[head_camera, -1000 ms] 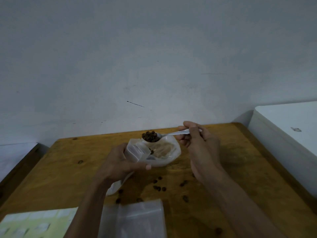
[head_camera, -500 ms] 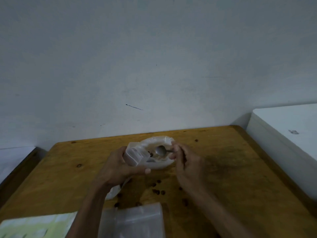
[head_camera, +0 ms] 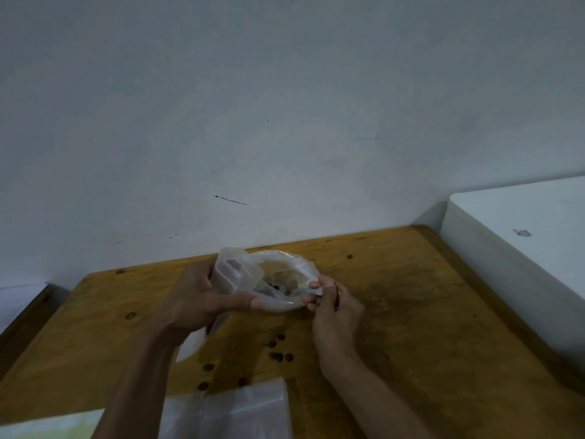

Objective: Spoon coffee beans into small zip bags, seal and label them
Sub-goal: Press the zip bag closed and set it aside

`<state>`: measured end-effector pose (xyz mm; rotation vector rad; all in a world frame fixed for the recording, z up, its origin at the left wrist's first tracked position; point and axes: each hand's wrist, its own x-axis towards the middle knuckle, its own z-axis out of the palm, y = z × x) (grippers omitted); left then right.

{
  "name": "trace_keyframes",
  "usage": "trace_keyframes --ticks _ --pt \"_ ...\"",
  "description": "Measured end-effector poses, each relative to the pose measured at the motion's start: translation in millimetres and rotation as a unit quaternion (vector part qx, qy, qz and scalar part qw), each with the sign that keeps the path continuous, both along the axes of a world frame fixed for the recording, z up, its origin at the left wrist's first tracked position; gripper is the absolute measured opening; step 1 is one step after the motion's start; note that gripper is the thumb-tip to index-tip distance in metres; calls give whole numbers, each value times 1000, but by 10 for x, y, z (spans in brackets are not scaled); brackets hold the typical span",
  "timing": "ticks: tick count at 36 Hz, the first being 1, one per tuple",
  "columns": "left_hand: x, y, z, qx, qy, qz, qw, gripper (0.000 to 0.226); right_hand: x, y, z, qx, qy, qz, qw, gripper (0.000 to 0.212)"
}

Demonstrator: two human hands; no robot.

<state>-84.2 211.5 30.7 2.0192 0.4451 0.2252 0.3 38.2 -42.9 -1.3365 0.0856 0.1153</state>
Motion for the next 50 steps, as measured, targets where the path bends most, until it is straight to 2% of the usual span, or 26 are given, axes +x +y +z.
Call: trace_keyframes --ticks 4,10,16,19,21,26,33,42,50 --pt "-59 34 -75 -1 19 -6 1000 87 -25 17 4 13 29 4 999 21" --pt "-77 2 -112 5 11 -16 1000 94 -78 23 57 30 53 28 998 23" --pt "-22 -46 -62 9 -10 -25 1000 88 -83 17 93 26 70 46 996 24" --pt "2 -111 -40 10 -21 -32 999 69 -94 23 104 27 77 63 995 23" --pt "-2 -121 -46 8 -28 -31 999 66 -85 26 112 34 86 62 994 24" --pt "-136 -17 -121 16 2 -16 1000 91 -35 -9 146 76 104 44 991 22" --pt "-254 -17 -161 28 47 -9 998 76 39 -99 183 94 66 30 993 18" --pt "-288 -8 -191 51 62 -7 997 76 79 -157 169 21 -35 27 999 20" --pt "-272 -5 -207 31 50 -13 998 80 33 -62 84 -64 -110 42 991 27"
